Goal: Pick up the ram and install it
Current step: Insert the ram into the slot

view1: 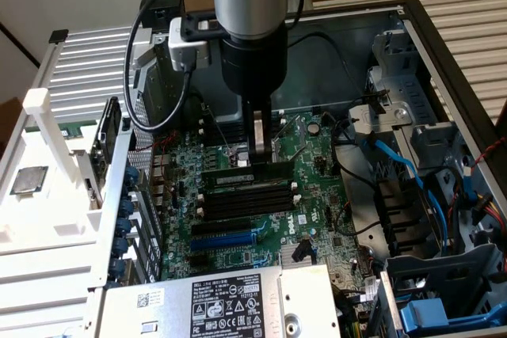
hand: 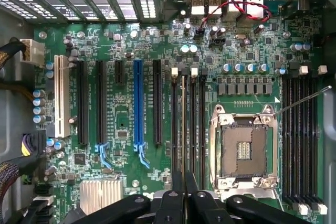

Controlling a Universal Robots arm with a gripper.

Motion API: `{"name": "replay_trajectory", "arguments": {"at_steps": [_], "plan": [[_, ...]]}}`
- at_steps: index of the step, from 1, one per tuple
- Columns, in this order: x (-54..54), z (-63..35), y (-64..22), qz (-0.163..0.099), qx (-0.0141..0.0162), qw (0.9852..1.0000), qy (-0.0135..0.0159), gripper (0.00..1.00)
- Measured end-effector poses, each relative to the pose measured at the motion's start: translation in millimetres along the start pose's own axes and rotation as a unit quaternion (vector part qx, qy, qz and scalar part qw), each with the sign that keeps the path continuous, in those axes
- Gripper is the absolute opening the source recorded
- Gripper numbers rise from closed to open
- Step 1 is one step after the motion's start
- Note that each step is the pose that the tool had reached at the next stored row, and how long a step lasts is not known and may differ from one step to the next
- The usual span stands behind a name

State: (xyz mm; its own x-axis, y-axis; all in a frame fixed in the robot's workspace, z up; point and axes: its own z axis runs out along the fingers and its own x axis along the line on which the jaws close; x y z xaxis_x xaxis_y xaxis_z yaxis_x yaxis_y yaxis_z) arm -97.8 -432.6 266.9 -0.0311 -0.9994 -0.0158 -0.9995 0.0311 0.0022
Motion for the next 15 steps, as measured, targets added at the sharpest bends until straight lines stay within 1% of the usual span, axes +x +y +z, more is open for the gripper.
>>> {"name": "replay_trajectory", "arguments": {"at_steps": [2, 5, 8, 10, 14, 15], "plan": [[0.0, 0.5, 0.0, 0.000, -0.0012, 1.0000, -0.0011, 0.12], [-0.1, 1.4, 0.0, 0.000, -0.0029, 1.0000, -0.0039, 0.12], [0.1, 2.1, 0.0, 0.000, -0.0034, 1.0000, -0.0076, 0.12], [0.2, 2.6, 0.0, -0.001, -0.0034, 0.9999, -0.0094, 0.12], [0.8, 2.9, 0.0, -0.001, -0.0036, 0.9999, -0.0097, 0.12], [3.3, 3.3, 0.0, -0.001, -0.0036, 0.9999, -0.0097, 0.12]]}}
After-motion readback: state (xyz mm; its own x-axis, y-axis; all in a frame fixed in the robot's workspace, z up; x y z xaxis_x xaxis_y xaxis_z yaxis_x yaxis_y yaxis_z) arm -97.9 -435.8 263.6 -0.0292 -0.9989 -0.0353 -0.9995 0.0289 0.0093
